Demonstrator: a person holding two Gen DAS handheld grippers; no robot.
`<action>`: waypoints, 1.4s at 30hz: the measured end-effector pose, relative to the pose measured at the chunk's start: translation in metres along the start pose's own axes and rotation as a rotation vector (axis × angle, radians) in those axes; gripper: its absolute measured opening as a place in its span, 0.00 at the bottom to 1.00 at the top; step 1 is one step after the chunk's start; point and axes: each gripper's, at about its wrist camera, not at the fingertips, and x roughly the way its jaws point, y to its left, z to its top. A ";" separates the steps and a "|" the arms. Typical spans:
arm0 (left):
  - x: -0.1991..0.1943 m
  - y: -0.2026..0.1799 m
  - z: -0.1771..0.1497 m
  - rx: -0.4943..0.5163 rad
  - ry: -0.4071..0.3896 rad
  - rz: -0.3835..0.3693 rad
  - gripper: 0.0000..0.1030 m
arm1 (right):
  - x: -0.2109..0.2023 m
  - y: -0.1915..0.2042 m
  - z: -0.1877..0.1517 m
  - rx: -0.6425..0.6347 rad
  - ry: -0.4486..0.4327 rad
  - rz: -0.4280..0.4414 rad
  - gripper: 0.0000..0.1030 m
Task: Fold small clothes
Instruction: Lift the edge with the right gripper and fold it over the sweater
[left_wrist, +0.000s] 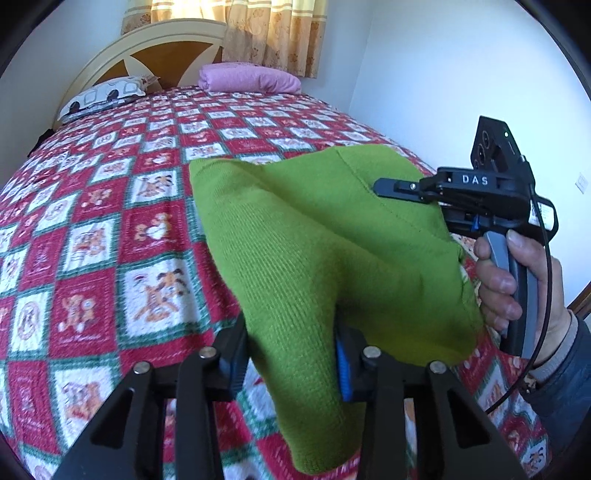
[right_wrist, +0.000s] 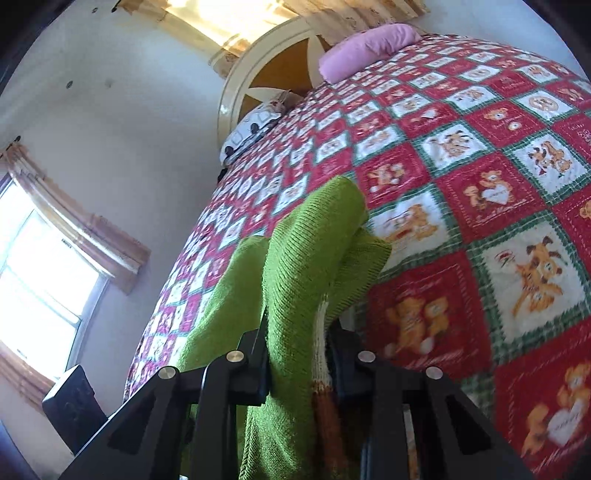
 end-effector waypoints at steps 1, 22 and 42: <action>-0.007 0.004 -0.003 -0.006 -0.008 0.000 0.38 | -0.001 0.003 -0.003 -0.005 0.001 0.005 0.24; -0.111 0.098 -0.066 -0.123 -0.114 0.114 0.38 | 0.070 0.136 -0.069 -0.123 0.122 0.189 0.24; -0.178 0.182 -0.129 -0.249 -0.166 0.264 0.38 | 0.157 0.239 -0.123 -0.186 0.265 0.327 0.24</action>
